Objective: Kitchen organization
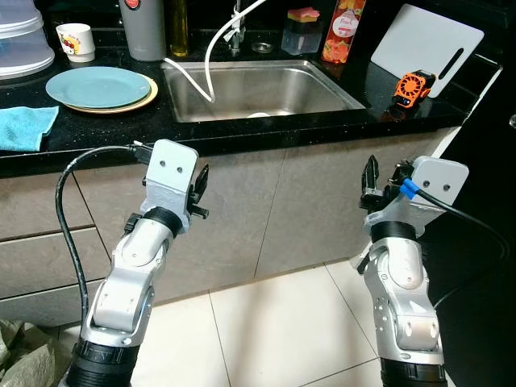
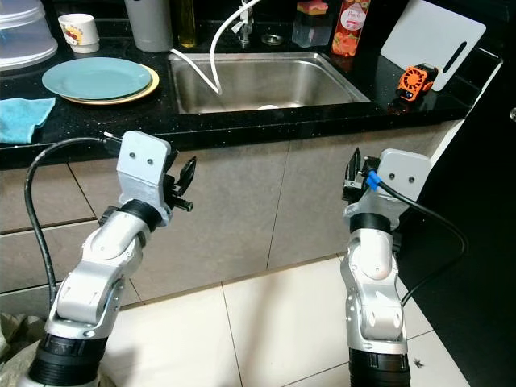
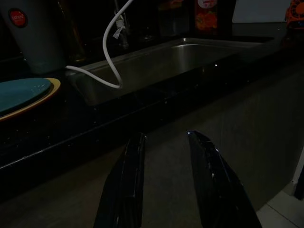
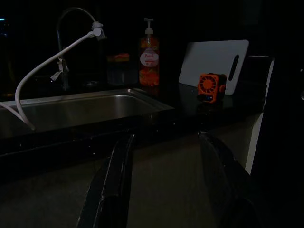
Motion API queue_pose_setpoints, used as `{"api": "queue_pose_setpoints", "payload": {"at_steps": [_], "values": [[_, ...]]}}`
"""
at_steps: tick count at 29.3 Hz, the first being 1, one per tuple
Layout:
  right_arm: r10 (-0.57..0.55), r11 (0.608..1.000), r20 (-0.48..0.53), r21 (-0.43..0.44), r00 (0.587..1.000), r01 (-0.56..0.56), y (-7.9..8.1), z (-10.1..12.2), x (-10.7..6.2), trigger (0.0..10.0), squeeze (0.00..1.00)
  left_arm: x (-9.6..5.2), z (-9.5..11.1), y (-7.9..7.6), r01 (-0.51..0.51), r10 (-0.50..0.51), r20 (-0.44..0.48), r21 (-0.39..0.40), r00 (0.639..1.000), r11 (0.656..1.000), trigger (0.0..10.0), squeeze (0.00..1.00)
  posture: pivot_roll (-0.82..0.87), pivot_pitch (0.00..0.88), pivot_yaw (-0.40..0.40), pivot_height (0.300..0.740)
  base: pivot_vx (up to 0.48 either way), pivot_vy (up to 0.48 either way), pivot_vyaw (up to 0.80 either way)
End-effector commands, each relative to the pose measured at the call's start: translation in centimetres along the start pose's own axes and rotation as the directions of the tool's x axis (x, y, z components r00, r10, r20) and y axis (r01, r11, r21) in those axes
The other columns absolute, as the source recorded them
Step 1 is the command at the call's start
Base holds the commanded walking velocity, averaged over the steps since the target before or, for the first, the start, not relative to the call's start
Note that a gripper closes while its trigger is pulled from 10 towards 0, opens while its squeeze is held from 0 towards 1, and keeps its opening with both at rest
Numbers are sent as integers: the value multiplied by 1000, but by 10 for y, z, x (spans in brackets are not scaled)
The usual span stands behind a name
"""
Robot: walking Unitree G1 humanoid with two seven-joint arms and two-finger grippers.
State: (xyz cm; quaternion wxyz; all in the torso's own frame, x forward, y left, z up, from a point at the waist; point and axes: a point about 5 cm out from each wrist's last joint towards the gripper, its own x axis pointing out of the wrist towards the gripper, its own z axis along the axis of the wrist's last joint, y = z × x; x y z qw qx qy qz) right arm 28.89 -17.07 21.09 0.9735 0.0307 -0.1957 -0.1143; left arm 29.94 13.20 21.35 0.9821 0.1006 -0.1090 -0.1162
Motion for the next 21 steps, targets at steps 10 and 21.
{"api": "queue_pose_setpoints", "payload": {"at_steps": [10,21], "values": [[20,1000,-134,-9,991,-21,0,-25,-8,10000,0,-1,-7,-3,7,-7,-34,3,999,1000,10000,0,186,43,-53,740,0,0,0],[152,983,-539,-6,829,-184,15,-98,-58,10000,0,-14,-56,-3,22,-30,-346,-27,938,999,10000,0,184,47,-54,740,0,0,0]]}}
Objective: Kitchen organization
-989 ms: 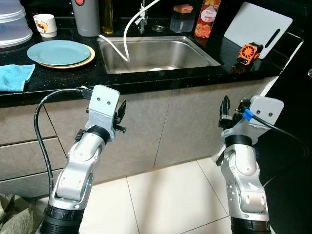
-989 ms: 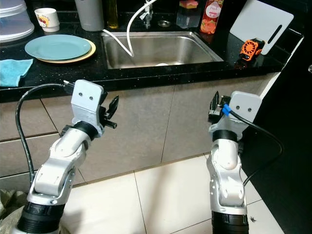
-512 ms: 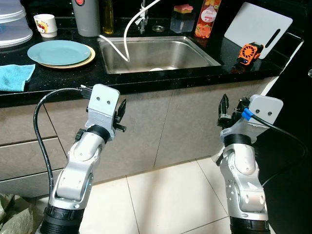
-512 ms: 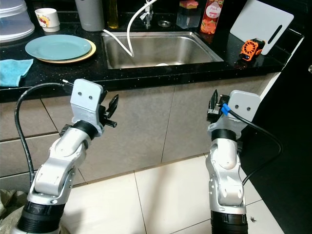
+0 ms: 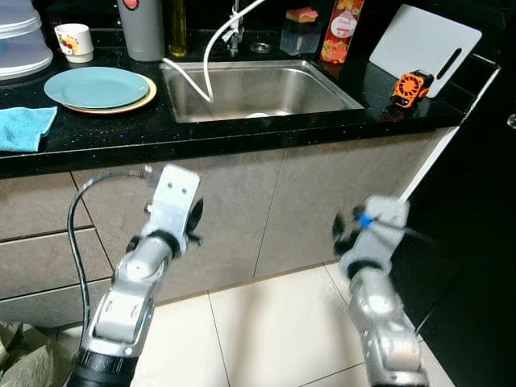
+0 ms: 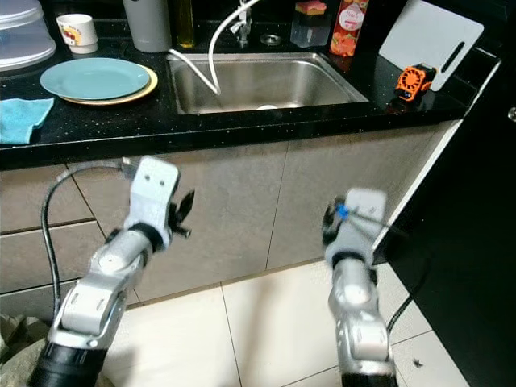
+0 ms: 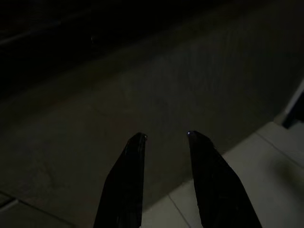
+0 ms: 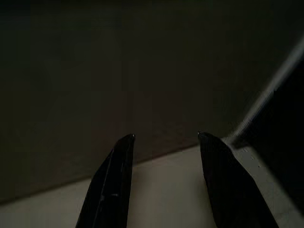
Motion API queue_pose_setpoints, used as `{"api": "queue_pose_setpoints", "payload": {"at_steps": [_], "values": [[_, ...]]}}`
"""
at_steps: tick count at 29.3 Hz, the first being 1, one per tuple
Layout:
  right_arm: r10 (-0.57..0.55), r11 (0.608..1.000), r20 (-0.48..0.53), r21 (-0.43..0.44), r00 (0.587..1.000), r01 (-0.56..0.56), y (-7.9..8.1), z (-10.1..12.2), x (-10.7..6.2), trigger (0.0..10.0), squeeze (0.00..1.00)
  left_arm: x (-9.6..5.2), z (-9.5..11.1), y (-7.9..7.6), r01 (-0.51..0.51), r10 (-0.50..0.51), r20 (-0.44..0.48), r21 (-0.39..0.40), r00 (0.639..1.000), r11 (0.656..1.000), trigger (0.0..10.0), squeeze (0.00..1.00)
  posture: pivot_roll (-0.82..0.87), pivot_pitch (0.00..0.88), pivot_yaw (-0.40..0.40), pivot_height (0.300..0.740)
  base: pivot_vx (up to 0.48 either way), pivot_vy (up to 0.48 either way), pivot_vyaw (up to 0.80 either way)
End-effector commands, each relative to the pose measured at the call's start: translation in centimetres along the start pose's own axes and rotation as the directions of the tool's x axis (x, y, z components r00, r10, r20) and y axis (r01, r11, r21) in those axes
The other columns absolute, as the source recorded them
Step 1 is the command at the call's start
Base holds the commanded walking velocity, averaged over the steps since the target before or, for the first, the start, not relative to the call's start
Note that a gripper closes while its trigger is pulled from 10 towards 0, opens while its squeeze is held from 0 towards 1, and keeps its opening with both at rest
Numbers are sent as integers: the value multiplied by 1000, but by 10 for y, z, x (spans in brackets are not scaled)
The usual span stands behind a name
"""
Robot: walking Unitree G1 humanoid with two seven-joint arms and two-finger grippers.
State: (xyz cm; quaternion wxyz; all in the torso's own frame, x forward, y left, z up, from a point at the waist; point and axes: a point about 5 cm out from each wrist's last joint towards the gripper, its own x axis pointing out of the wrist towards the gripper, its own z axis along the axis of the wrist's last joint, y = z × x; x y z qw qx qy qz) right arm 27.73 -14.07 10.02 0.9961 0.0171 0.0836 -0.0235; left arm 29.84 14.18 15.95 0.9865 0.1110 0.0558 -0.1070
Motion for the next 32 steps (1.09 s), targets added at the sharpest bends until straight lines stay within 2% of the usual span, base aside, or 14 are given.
{"api": "queue_pose_setpoints", "payload": {"at_steps": [1,5,6,7,9,14,16,17,23,32], "values": [[14,1000,-18,-6,1000,-14,2,-2,0,10000,0,1,-4,0,13,-13,-26,-1,1000,1000,10000,0,183,47,-54,740,0,0,0],[-4,1000,39,11,999,3,3,8,0,10000,0,1,12,3,-17,17,74,10,997,1000,10000,0,185,47,-57,740,0,0,0],[-4,1000,39,11,999,3,3,8,0,10000,0,1,12,3,-17,17,74,10,997,1000,10000,0,185,47,-57,740,0,0,0],[-31,999,109,20,994,29,-2,22,2,10000,0,1,24,4,-38,35,142,21,989,999,10000,0,185,47,-57,740,0,0,0],[-41,999,140,22,989,38,-4,29,3,10000,0,1,29,5,-47,42,169,25,985,999,10000,0,185,47,-57,740,0,0,0],[-111,994,359,24,927,110,-20,78,3,10000,0,-3,59,8,-95,76,332,41,940,995,10000,0,186,41,-57,740,0,0,0],[-124,992,411,29,903,123,-22,91,2,10000,0,-5,64,8,-101,79,363,42,928,994,10000,0,186,41,-57,740,0,0,0],[-133,991,460,44,878,127,-23,104,0,10000,0,-5,68,9,-110,86,381,41,921,993,10000,0,186,41,-57,740,0,0,0],[-128,992,524,55,842,116,-20,120,-4,10000,0,-6,76,9,-123,89,419,55,904,991,10000,0,190,33,-60,740,0,0,0],[-132,991,540,62,831,118,-19,124,-5,10000,0,-7,81,10,-157,108,460,68,881,985,10000,0,190,31,-60,740,0,0,0]]}}
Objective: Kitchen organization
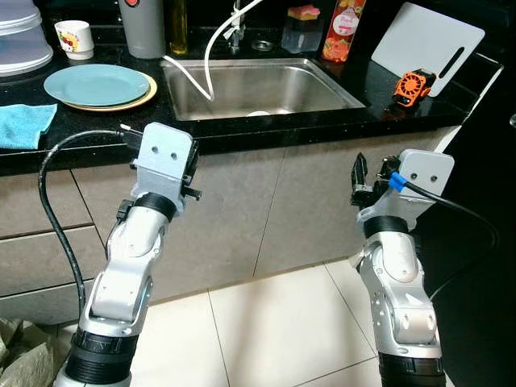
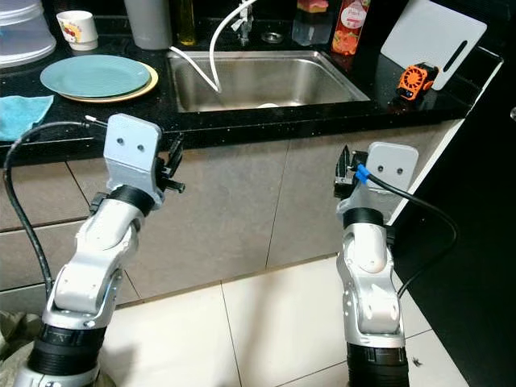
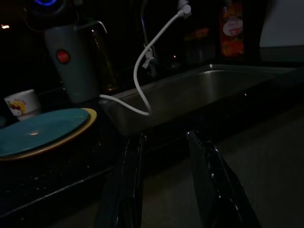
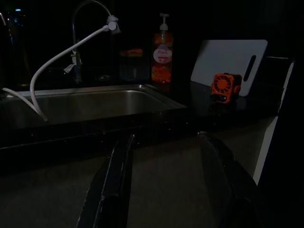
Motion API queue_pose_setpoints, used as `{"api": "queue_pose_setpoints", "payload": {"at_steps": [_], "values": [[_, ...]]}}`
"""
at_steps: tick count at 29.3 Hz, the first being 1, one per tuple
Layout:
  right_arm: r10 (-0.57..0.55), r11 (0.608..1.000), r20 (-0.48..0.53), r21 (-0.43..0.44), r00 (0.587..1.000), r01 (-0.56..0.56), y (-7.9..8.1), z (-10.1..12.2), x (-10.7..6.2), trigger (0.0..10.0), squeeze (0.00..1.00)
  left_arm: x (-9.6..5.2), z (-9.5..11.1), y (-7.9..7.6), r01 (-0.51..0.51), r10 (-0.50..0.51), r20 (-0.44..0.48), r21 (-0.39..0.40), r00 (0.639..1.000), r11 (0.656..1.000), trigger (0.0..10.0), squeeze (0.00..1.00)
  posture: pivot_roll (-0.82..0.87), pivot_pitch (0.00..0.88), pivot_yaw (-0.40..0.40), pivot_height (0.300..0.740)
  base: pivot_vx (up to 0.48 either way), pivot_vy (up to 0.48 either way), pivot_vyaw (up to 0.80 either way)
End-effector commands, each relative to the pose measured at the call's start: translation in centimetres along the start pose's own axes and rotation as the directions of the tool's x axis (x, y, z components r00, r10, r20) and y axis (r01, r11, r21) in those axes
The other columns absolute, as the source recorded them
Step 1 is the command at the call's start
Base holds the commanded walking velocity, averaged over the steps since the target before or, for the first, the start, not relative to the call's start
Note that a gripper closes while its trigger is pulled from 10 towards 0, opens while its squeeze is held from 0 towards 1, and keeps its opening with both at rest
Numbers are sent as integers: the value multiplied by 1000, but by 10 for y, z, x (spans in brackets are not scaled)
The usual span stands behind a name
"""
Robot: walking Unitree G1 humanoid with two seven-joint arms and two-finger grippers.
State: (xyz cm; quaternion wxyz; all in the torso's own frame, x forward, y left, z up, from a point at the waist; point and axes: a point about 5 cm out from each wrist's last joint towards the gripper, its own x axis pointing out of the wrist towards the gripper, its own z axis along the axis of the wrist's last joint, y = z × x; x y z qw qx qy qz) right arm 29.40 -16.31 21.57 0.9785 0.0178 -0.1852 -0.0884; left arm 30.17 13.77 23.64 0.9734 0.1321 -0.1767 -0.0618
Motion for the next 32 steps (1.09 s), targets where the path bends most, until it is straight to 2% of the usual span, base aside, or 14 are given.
{"api": "queue_pose_setpoints", "payload": {"at_steps": [1,5,14,32], "values": [[-10,1000,30,-1,999,10,-2,6,1,10000,0,1,5,-2,4,-4,30,10,1000,1000,10000,0,191,30,-59,740,0,0,0],[-11,1000,22,-4,1000,11,-2,5,0,10000,0,2,6,-2,4,-4,37,10,999,1000,10000,0,190,31,-59,740,0,0,0],[-11,1000,8,-5,1000,11,-2,1,-1,10000,0,3,6,-2,1,-1,42,12,999,1000,10000,0,190,35,-57,740,334,0,0],[-14,1000,-1,-5,1000,14,-2,-1,-2,10000,0,3,5,-1,-1,1,40,15,999,1000,10000,0,190,40,-55,740,480,0,0]]}}
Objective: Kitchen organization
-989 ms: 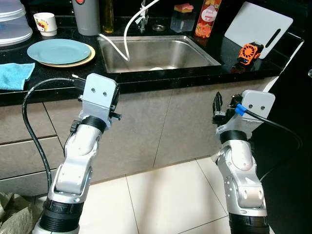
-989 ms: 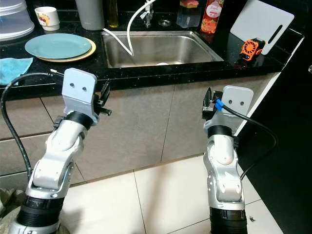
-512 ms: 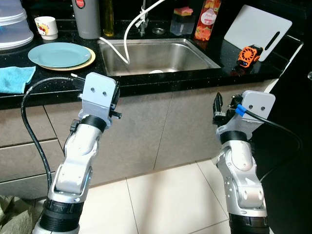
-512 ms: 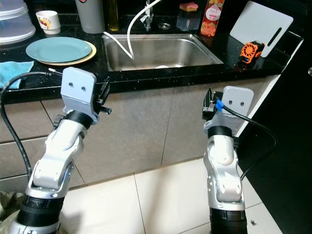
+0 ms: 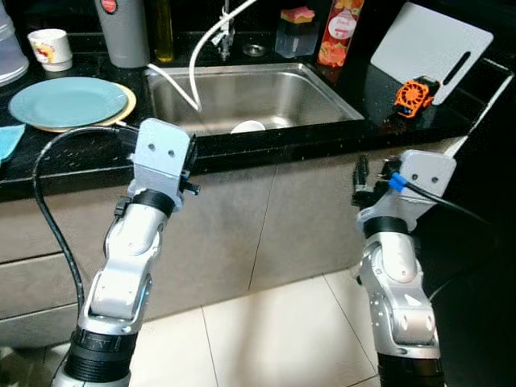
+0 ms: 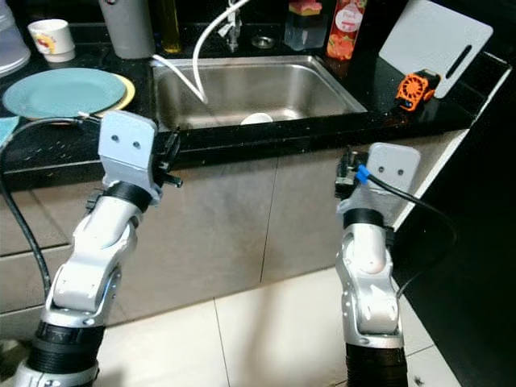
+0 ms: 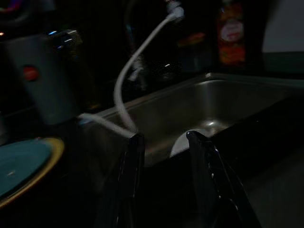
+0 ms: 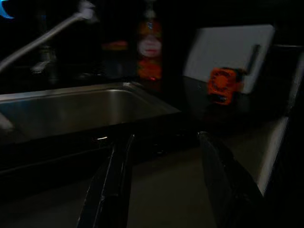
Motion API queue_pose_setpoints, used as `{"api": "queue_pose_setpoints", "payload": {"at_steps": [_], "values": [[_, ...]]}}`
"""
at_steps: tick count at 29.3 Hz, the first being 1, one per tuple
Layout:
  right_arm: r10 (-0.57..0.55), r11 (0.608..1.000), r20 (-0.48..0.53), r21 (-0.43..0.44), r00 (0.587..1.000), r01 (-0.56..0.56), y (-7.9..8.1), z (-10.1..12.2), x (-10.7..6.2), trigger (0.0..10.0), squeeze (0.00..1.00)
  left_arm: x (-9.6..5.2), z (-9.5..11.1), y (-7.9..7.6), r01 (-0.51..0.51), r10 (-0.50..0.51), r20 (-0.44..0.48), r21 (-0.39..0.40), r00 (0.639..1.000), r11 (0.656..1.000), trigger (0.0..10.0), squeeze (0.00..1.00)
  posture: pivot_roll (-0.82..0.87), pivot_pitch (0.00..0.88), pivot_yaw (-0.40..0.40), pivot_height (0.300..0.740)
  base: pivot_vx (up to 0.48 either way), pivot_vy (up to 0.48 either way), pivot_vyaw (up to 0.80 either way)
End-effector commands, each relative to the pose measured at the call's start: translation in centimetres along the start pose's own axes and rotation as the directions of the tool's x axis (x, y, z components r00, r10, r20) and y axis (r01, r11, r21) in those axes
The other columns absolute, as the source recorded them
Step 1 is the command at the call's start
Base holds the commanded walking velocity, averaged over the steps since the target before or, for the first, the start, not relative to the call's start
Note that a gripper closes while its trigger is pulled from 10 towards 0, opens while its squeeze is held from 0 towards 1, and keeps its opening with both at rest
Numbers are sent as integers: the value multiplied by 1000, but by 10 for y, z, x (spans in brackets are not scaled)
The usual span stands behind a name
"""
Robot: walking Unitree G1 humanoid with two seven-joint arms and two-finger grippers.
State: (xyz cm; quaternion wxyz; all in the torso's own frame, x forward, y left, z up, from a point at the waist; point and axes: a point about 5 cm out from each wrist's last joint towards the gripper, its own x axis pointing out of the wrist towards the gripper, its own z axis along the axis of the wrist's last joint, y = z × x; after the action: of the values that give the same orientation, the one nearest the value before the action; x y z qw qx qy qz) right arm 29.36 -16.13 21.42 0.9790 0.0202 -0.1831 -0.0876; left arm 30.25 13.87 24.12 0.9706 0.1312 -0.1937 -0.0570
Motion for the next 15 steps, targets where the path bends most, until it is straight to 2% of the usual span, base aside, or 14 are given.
{"api": "queue_pose_setpoints", "payload": {"at_steps": [1,8,15], "values": [[-15,1000,4,-9,1000,15,-4,0,-1,10000,0,1,1,-3,13,-13,7,12,1000,1000,10000,0,190,40,-54,740,480,0,0],[-16,1000,4,-9,1000,16,-4,0,-1,10000,0,1,1,-3,13,-13,5,11,1000,1000,10000,0,190,40,-54,740,480,0,0],[-15,1000,5,-10,1000,15,-4,0,-1,10000,0,1,0,-3,10,-10,-1,10,1000,1000,10000,0,189,39,-55,740,321,0,0]]}}
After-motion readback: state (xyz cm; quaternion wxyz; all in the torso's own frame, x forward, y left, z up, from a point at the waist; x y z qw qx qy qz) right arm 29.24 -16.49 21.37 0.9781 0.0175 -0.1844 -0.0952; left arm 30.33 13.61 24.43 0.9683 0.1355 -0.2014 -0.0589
